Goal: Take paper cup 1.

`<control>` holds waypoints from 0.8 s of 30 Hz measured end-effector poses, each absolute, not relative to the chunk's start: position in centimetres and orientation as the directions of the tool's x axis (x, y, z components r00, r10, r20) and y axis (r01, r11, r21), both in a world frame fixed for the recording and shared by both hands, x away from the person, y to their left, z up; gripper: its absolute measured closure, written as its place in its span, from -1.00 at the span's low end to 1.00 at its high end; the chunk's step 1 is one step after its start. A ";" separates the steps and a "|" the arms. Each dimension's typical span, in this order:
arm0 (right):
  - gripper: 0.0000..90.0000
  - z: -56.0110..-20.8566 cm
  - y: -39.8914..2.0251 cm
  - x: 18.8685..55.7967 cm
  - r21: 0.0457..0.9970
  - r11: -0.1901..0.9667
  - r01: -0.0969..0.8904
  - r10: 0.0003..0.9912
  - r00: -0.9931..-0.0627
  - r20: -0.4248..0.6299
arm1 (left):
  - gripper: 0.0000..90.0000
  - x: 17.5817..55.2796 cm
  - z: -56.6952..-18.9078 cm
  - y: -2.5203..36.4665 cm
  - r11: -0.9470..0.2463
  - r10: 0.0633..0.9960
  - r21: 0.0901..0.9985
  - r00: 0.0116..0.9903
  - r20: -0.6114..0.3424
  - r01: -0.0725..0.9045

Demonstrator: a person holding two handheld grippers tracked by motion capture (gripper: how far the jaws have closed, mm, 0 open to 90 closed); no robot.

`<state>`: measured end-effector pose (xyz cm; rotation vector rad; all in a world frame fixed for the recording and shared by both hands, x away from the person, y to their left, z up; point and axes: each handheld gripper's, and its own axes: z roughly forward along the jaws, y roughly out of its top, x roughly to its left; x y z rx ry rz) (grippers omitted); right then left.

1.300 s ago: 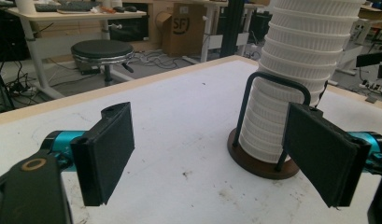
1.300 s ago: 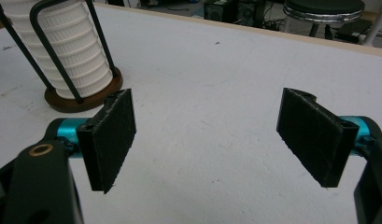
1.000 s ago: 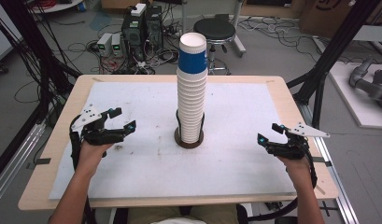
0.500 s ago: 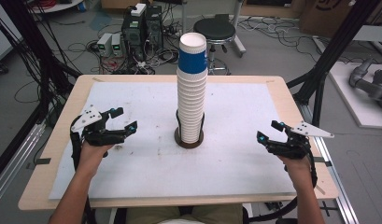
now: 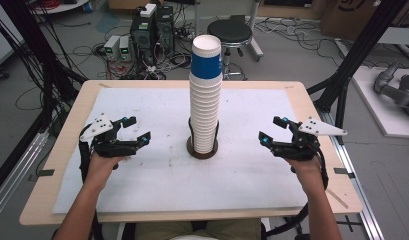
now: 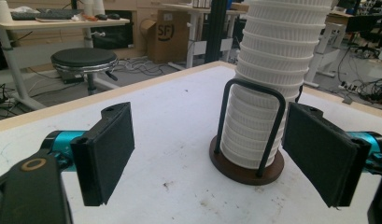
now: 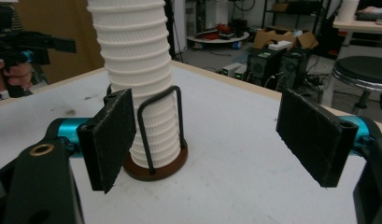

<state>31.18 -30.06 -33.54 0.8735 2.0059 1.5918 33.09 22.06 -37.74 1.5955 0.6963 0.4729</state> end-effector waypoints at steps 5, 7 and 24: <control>-0.55 -32.7 -28.6 32.1 0.968 0.154 0.197 0.673 -0.738 0.043 | -0.62 33.1 -37.8 22.1 -0.047 0.674 0.984 0.733 -0.094 0.169; -0.55 -32.2 -28.0 32.5 0.970 0.160 0.183 0.661 -0.750 0.033 | -0.62 33.1 -37.8 22.1 -0.042 0.675 0.984 0.731 -0.100 0.173; -0.58 -25.3 -21.1 37.7 0.967 0.221 0.126 0.498 -0.867 0.000 | -0.62 33.2 -37.8 22.1 -0.037 0.672 0.984 0.734 -0.104 0.173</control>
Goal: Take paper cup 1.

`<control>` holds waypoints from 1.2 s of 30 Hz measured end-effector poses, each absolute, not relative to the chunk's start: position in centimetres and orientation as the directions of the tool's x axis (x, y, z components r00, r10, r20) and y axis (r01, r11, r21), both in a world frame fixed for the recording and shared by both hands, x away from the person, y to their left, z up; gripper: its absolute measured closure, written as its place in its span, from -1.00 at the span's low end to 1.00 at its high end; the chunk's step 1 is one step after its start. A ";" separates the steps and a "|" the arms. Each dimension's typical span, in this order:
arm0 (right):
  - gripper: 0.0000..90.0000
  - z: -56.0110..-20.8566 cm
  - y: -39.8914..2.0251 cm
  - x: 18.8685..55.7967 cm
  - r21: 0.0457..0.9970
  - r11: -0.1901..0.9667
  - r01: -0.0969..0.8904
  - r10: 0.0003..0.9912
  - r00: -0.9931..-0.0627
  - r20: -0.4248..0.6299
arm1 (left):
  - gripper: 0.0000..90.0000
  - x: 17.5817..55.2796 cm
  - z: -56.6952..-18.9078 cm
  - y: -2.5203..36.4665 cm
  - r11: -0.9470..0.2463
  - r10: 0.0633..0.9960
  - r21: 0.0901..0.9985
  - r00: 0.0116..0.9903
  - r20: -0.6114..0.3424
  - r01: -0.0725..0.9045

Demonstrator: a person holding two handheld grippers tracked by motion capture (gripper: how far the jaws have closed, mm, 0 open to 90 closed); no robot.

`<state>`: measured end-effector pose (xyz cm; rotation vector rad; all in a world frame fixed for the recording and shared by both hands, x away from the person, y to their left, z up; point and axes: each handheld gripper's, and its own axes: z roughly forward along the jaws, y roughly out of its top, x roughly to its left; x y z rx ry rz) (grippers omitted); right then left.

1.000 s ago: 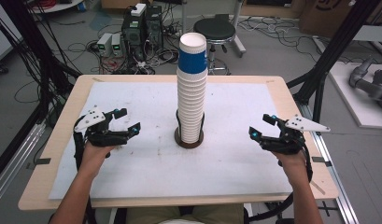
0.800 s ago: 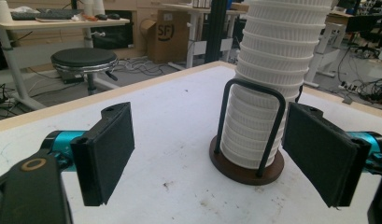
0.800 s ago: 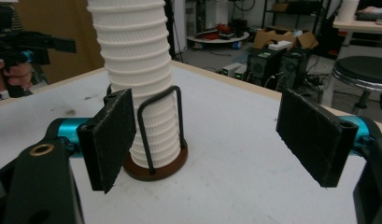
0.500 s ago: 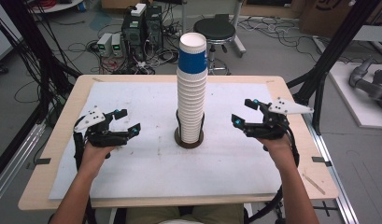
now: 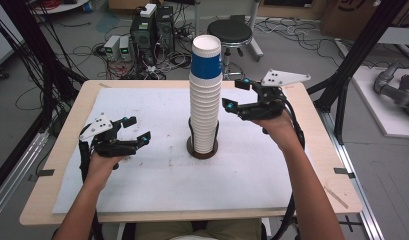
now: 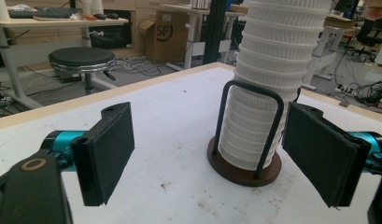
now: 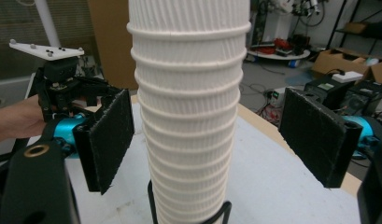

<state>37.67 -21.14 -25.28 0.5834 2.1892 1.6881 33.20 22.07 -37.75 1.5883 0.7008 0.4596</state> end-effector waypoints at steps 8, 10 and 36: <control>-0.59 -24.7 -18.8 39.3 0.969 0.209 0.135 0.446 -0.895 0.028 | -0.62 33.1 -37.6 22.2 -0.030 0.666 0.984 0.738 -0.111 0.175; -0.58 -24.7 -18.3 39.6 0.970 0.201 0.138 0.433 -0.900 0.038 | -0.62 33.1 -37.6 22.3 -0.031 0.666 0.984 0.738 -0.109 0.174; -0.58 -24.4 -16.8 39.9 0.964 0.232 0.126 0.449 -0.893 0.008 | -0.63 35.0 -29.4 21.2 -0.016 0.570 0.996 0.819 -0.064 0.089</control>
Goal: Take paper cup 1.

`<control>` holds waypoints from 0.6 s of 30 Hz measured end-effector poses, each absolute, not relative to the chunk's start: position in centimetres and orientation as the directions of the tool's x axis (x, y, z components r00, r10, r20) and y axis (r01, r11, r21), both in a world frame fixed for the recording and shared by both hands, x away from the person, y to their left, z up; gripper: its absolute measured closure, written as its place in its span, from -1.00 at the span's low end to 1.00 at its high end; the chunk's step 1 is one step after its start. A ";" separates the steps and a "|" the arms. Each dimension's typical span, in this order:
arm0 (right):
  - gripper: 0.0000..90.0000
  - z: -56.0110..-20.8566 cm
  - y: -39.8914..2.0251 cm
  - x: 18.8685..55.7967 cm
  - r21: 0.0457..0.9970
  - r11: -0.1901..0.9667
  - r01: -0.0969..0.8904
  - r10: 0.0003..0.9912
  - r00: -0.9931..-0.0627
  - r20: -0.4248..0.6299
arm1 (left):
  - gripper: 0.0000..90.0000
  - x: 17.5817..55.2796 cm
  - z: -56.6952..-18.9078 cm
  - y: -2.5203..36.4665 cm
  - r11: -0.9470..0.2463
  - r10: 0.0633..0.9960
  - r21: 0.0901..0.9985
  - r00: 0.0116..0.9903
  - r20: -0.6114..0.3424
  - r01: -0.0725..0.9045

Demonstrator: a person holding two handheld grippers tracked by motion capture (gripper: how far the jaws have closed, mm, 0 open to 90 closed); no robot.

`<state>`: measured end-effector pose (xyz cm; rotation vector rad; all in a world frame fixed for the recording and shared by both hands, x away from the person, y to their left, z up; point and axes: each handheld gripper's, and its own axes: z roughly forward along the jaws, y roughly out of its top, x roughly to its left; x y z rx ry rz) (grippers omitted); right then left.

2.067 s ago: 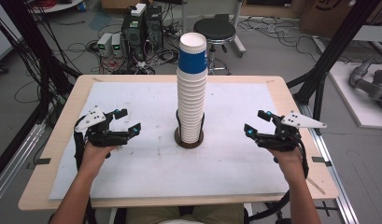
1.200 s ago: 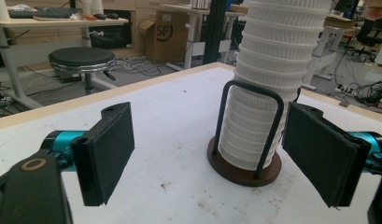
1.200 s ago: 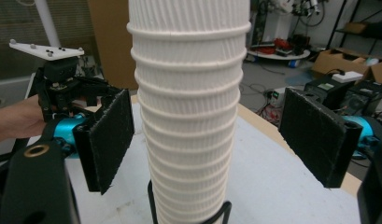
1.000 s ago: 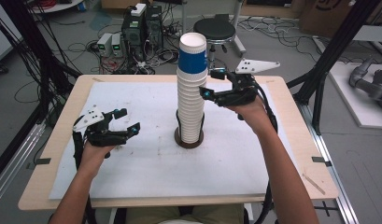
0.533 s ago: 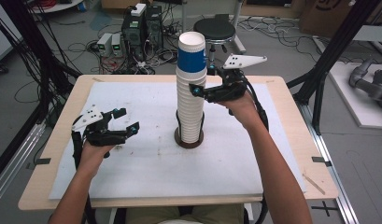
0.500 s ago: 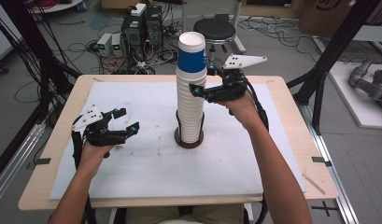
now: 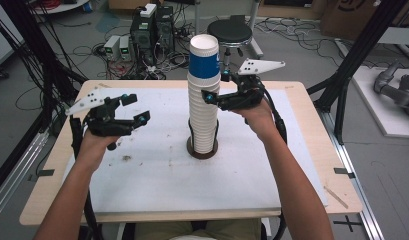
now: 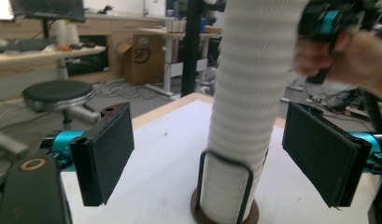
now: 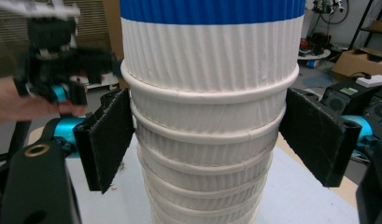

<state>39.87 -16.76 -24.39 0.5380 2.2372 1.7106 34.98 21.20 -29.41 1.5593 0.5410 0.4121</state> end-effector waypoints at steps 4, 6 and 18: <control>-0.58 -24.4 -16.8 39.9 0.964 0.235 0.122 0.447 -0.895 0.004 | -0.63 35.7 -26.6 19.9 -0.026 0.534 0.998 0.845 -0.031 0.053; -0.58 -24.4 -16.9 39.9 0.964 0.237 0.124 0.446 -0.895 0.006 | -0.63 36.4 -24.0 18.2 -0.032 0.487 0.999 0.873 -0.009 0.028; -0.58 -24.3 -17.0 39.9 0.963 0.237 0.131 0.449 -0.893 0.011 | -0.64 38.6 -17.8 12.4 -0.101 0.411 0.995 0.910 0.052 -0.012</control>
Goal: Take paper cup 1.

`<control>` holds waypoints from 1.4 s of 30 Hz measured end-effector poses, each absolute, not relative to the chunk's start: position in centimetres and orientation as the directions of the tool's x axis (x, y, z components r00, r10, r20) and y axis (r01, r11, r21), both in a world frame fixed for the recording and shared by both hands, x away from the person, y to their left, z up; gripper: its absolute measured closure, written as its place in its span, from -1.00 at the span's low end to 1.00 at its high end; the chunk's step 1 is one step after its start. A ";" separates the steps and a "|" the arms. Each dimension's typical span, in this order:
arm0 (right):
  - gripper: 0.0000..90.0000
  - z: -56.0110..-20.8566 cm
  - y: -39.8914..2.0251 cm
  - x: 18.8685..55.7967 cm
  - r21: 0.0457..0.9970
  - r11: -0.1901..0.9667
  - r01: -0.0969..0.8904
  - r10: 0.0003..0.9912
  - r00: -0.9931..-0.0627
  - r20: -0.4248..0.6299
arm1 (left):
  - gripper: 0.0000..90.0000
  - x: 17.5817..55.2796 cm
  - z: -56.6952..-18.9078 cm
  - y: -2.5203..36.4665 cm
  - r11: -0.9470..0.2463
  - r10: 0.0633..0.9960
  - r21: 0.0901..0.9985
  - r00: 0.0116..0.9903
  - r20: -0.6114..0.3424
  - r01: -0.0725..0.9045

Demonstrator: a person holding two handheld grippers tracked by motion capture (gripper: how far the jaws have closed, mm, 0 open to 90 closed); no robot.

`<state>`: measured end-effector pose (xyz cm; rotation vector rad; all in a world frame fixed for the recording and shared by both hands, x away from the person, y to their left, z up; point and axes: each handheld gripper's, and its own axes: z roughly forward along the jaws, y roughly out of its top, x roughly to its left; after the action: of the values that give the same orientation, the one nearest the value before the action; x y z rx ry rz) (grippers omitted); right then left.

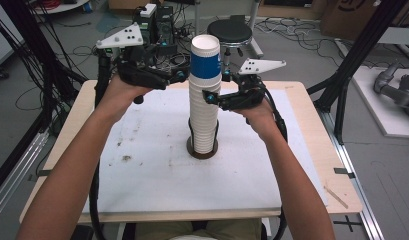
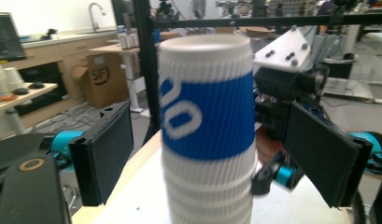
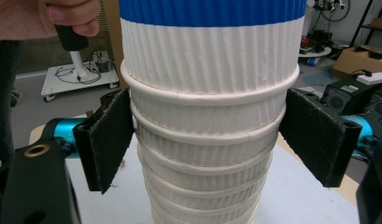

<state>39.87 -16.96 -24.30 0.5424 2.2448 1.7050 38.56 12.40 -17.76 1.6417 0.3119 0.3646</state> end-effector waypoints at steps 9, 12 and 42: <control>-0.58 -24.2 -17.0 39.9 0.961 0.246 0.129 0.444 -0.896 0.006 | -0.64 40.1 -17.0 9.1 -0.137 0.386 0.990 0.922 0.027 0.028; -0.58 -24.2 -17.0 39.9 0.960 0.248 0.131 0.442 -0.897 0.008 | -0.64 40.4 -17.0 8.4 -0.152 0.376 0.988 0.926 0.023 0.037; -0.58 -24.1 -17.0 40.0 0.959 0.251 0.130 0.437 -0.899 0.007 | -0.42 41.2 -15.1 8.3 -0.008 0.376 0.999 0.926 -0.029 0.034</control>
<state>39.97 -16.98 -24.13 0.5275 2.2640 1.6966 41.21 8.28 -15.14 1.5639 0.3285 0.2776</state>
